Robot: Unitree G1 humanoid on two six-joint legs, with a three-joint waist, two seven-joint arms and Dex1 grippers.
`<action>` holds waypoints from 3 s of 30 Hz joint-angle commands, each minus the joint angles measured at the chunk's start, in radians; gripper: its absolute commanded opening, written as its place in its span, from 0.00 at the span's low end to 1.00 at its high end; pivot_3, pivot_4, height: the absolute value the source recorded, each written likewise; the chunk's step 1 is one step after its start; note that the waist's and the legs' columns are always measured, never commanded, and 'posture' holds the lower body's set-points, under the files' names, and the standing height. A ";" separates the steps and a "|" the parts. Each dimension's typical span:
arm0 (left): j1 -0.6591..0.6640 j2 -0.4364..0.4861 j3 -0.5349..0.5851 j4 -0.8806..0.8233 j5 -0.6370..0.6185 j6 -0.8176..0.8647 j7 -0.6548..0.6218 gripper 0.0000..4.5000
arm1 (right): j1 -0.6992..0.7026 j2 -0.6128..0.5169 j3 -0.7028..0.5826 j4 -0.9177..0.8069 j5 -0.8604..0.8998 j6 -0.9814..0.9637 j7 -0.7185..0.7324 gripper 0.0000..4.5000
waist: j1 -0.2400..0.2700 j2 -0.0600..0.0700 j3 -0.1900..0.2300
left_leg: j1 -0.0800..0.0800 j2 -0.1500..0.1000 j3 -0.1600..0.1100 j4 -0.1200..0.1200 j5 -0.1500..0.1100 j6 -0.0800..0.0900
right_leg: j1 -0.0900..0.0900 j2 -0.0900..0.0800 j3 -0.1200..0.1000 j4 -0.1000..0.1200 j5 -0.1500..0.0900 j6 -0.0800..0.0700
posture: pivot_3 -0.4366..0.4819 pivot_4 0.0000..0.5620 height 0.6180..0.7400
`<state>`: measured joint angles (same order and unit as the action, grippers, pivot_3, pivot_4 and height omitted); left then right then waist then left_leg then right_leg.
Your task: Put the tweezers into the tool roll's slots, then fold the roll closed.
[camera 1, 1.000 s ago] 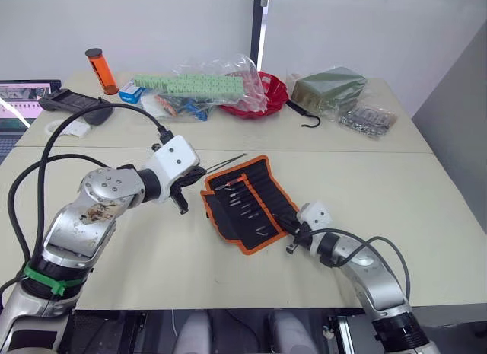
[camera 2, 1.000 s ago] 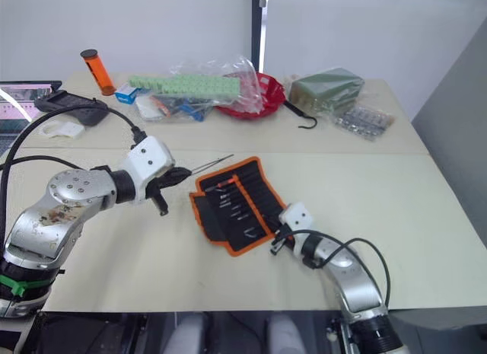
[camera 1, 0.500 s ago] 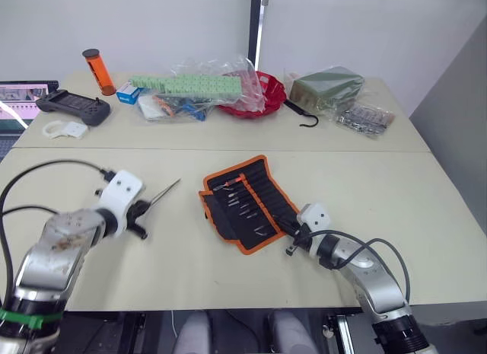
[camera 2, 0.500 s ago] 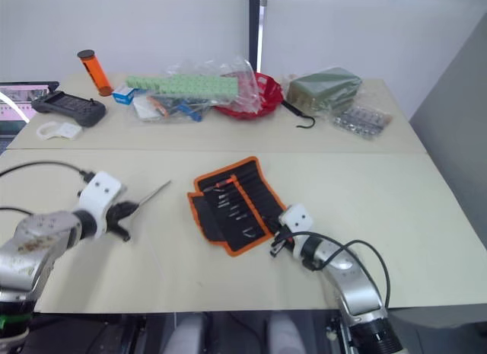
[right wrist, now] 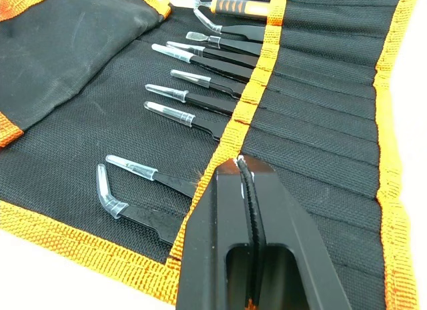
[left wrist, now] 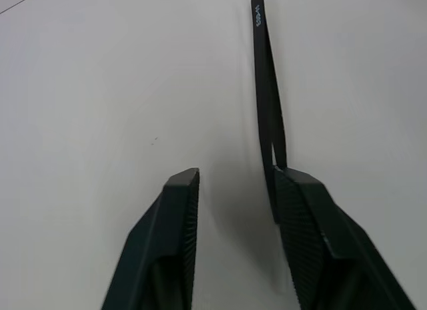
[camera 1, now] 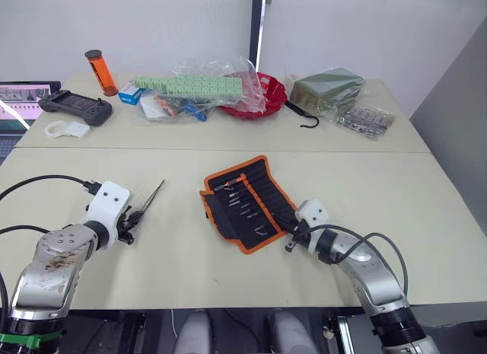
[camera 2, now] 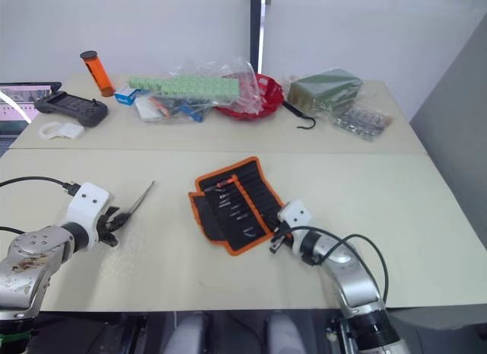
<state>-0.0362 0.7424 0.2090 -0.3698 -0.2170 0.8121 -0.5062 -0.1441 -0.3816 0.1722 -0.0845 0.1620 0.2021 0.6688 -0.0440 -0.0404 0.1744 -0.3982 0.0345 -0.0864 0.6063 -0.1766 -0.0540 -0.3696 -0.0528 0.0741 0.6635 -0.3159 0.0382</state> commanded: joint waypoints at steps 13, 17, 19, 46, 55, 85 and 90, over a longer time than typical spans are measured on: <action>0.009 0.004 0.141 -0.040 -0.122 -0.009 -0.064 0.99 | 0.005 0.008 0.056 0.059 -0.030 0.011 0.026 0.00 | -0.004 0.000 0.000 | 0.000 0.000 0.000 0.000 0.000 0.000 | 0.000 0.000 0.000 0.000 0.000 0.000 | 0.48 0.27 1.00; 0.009 0.003 0.161 -0.014 -0.130 -0.003 -0.054 0.99 | 0.014 0.005 0.058 0.055 -0.031 0.009 0.026 0.00 | -0.005 0.000 0.000 | 0.000 0.001 0.000 0.000 0.000 0.000 | 0.000 0.001 0.000 0.000 0.000 0.000 | 0.48 0.27 1.00; 0.009 0.002 0.168 -0.005 -0.134 -0.003 -0.049 0.99 | 0.017 0.004 0.058 0.054 -0.032 0.008 0.026 0.00 | -0.004 0.000 0.000 | 0.000 0.001 0.000 0.000 0.000 0.000 | 0.000 0.001 0.000 0.000 0.000 0.000 | 0.48 0.27 1.00; 0.011 -0.054 0.429 -0.028 -0.279 0.088 0.053 0.99 | -0.025 0.030 0.091 0.108 -0.045 -0.014 0.059 0.00 | -0.018 -0.001 -0.001 | 0.001 0.002 0.000 -0.001 0.000 0.000 | 0.000 0.002 0.000 0.001 0.000 0.000 | 0.48 0.27 1.00; 0.161 -0.059 0.339 -0.046 -0.253 -0.044 -0.037 0.99 | -0.047 0.053 0.095 0.139 -0.056 -0.027 0.072 0.00 | -0.025 -0.001 -0.001 | 0.003 0.003 0.001 -0.002 0.000 0.000 | 0.000 0.003 0.001 0.001 0.000 -0.002 | 0.48 0.27 1.00; 0.053 -0.114 0.166 0.152 -0.173 -0.221 -0.036 0.01 | -0.017 0.033 0.066 0.094 -0.058 -0.012 0.053 0.00 | -0.011 0.000 -0.001 | 0.003 0.009 0.002 -0.003 -0.001 -0.002 | 0.000 0.009 0.002 0.000 0.000 -0.005 | 0.48 0.27 1.00; -0.028 -0.086 0.158 0.099 -0.205 -0.201 -0.062 0.01 | 0.000 0.025 0.061 0.068 -0.055 -0.006 0.049 0.00 | -0.007 0.000 -0.001 | 0.003 0.009 0.002 -0.002 -0.001 -0.002 | 0.000 0.009 0.002 0.001 0.000 -0.005 | 0.48 0.27 1.00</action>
<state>-0.0278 0.6297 0.3659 -0.2085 -0.3969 0.6166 -0.5524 -0.1792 -0.3494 0.1869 -0.0217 0.1298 0.1564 0.7047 -0.0508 -0.0406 0.1735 -0.3955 0.0435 -0.0847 0.6040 -0.1778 -0.0558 -0.3702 -0.0434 0.0764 0.6640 -0.3156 0.0336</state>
